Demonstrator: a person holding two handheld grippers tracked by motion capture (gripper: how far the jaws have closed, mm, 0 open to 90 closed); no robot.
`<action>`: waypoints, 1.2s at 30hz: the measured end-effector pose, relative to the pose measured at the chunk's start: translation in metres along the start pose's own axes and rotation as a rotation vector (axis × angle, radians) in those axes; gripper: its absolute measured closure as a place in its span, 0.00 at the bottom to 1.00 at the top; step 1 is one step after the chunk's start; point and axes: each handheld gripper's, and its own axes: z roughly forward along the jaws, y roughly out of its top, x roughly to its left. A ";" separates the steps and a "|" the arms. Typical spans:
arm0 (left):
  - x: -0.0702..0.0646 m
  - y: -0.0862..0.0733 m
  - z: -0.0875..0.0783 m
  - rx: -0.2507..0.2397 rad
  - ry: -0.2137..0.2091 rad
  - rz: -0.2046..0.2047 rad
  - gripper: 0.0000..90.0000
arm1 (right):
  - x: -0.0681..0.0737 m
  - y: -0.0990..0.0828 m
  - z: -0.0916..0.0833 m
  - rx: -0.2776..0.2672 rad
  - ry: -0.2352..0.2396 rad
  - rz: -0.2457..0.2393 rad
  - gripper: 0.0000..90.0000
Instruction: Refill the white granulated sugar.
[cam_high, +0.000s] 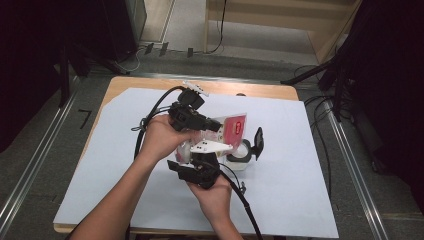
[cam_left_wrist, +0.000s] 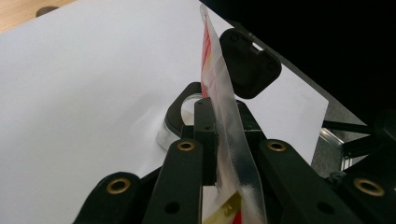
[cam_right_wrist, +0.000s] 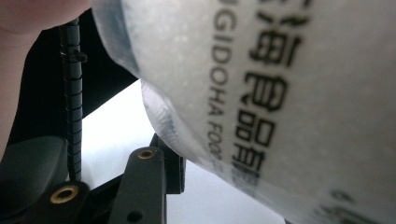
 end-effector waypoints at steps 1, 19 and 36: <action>0.000 0.000 0.000 0.000 -0.001 0.001 0.94 | 0.000 0.000 0.000 -0.001 0.001 0.001 0.70; -0.003 0.000 -0.002 -0.010 0.013 0.013 0.94 | 0.001 0.000 0.001 -0.014 -0.003 -0.001 0.70; -0.006 0.000 -0.003 -0.010 0.022 0.028 0.94 | 0.002 0.000 0.000 -0.021 -0.010 -0.003 0.70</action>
